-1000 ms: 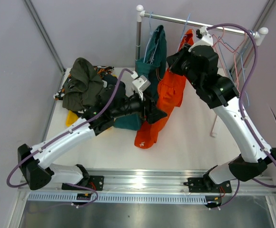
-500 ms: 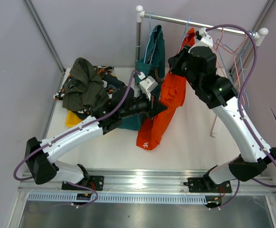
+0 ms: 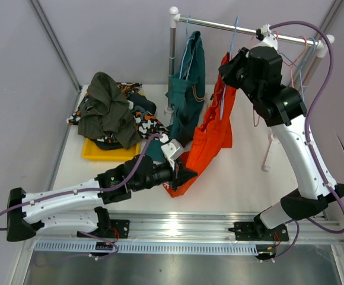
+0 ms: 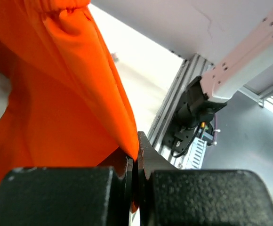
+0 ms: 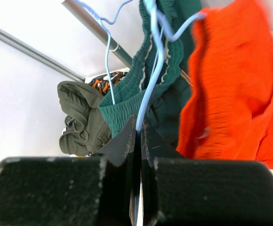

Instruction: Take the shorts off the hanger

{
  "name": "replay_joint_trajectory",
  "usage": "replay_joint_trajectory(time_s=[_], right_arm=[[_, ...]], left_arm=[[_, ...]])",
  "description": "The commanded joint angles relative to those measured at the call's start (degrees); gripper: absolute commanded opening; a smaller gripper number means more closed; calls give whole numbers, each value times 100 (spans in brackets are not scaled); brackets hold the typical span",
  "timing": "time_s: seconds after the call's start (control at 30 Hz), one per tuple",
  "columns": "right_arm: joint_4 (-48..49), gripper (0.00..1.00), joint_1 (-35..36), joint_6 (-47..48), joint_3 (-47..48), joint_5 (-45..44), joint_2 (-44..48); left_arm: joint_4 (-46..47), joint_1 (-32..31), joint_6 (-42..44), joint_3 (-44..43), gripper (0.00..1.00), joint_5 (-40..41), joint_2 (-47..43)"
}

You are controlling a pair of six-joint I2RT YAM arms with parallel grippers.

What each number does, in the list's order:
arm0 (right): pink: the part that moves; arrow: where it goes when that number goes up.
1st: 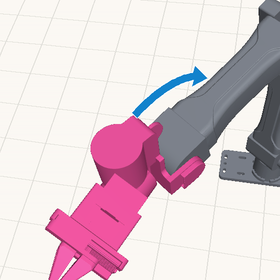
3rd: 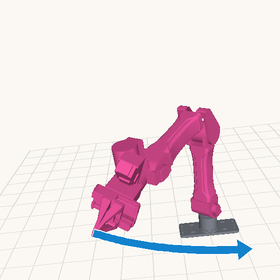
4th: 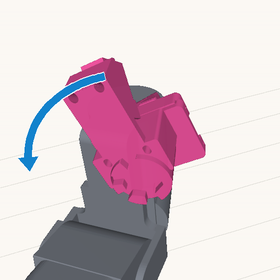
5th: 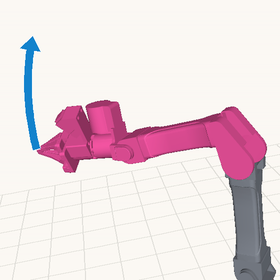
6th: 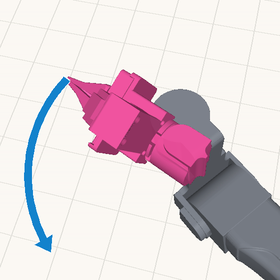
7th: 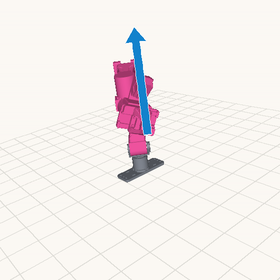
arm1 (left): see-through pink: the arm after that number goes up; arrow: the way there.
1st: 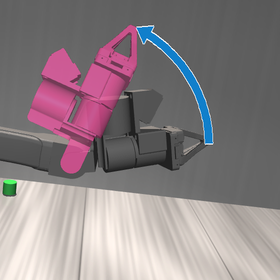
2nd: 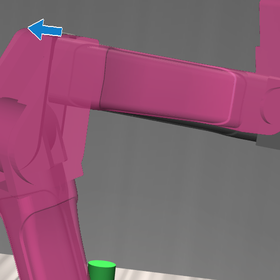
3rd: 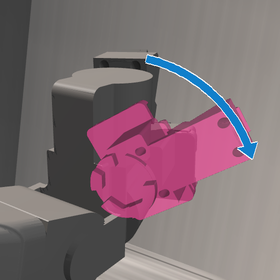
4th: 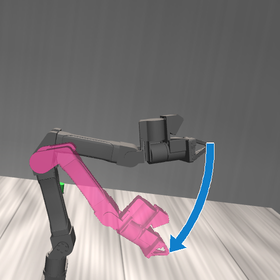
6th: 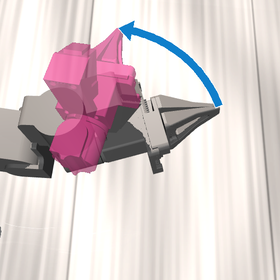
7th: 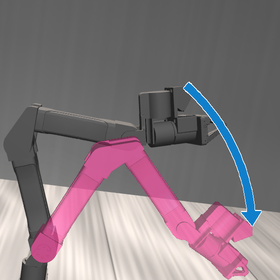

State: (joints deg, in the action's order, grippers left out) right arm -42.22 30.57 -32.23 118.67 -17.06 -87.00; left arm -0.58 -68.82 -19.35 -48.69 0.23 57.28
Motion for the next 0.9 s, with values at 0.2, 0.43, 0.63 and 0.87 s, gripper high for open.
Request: replay_joint_trajectory(time_s=[0.2, 0.43, 0.63, 0.87], right_arm=[[451, 0, 212, -407, -607, 106, 823], [267, 0, 617, -1391, -2136, 668, 2115], [-206, 0, 635, -1199, -1849, 450, 2249], [-419, 0, 424, -680, -934, 220, 1591]], left_arm=[[-715, 375, 37, -1159, 0, 1331, 1143], [-2427, 1432, 318, -5648, 0, 1770, 3753], [-3792, 1188, 467, -6658, 0, 2733, 3971], [-4564, 808, 265, -6012, 0, 3640, 1719]])
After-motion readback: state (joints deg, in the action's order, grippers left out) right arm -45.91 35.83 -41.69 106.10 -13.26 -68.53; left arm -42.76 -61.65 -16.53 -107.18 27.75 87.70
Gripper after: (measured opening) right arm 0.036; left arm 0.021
